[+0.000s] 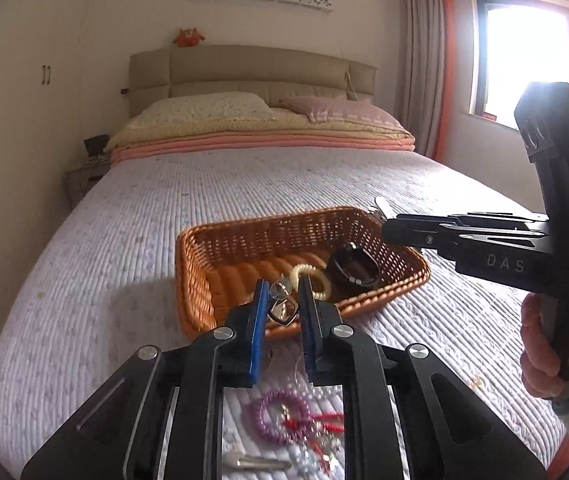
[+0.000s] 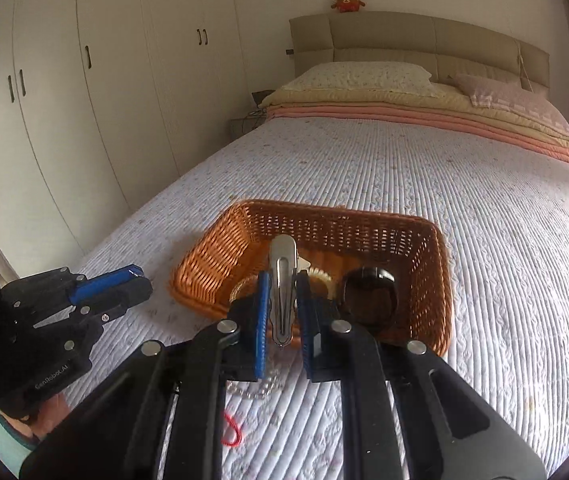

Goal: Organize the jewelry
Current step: 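Carry both items over the basket and open both tools to drop them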

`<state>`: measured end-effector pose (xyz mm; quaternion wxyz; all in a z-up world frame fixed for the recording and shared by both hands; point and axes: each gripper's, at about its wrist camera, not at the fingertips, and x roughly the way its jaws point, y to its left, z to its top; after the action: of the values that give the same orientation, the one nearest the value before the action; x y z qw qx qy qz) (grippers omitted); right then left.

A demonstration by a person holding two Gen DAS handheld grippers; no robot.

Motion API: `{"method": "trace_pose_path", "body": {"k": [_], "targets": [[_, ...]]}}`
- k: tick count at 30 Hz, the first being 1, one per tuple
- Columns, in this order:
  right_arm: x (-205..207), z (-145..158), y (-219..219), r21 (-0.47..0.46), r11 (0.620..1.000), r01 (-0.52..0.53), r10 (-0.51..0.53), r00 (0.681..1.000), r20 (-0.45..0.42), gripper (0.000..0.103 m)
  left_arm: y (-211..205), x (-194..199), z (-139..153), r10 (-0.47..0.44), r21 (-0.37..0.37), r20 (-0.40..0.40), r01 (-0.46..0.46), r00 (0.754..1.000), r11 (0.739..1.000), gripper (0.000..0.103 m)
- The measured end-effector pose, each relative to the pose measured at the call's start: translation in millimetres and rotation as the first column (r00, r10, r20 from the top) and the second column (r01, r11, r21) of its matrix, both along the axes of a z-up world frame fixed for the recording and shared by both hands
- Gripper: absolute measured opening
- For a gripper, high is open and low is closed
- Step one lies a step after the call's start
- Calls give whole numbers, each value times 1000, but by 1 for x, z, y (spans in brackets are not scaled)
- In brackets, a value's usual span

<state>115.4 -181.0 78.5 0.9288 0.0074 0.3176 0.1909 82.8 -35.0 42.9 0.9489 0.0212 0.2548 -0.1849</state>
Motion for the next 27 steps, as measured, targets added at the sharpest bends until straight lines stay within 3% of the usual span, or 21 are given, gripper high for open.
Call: {"method": "trace_pose_path", "body": {"k": [6, 9, 18, 26, 27], "targets": [[75, -17, 8, 30, 999, 21, -18, 994, -111, 12, -4, 65, -14, 4, -5, -59, -4, 998, 1000, 14], [100, -32, 10, 27, 999, 38, -33, 987, -156, 12, -8, 81, -28, 34, 42, -69, -31, 997, 999, 14], [137, -76, 19, -28, 999, 47, -53, 953, -300, 12, -10, 108, -59, 7, 36, -161, -1, 987, 999, 14], [139, -85, 26, -86, 996, 33, -59, 947, -317, 12, -8, 113, -67, 0, 19, -192, 4, 981, 1000, 15], [138, -85, 25, -80, 996, 34, -58, 946, -318, 13, -7, 112, -66, -1, 18, -192, 4, 981, 1000, 22]]}}
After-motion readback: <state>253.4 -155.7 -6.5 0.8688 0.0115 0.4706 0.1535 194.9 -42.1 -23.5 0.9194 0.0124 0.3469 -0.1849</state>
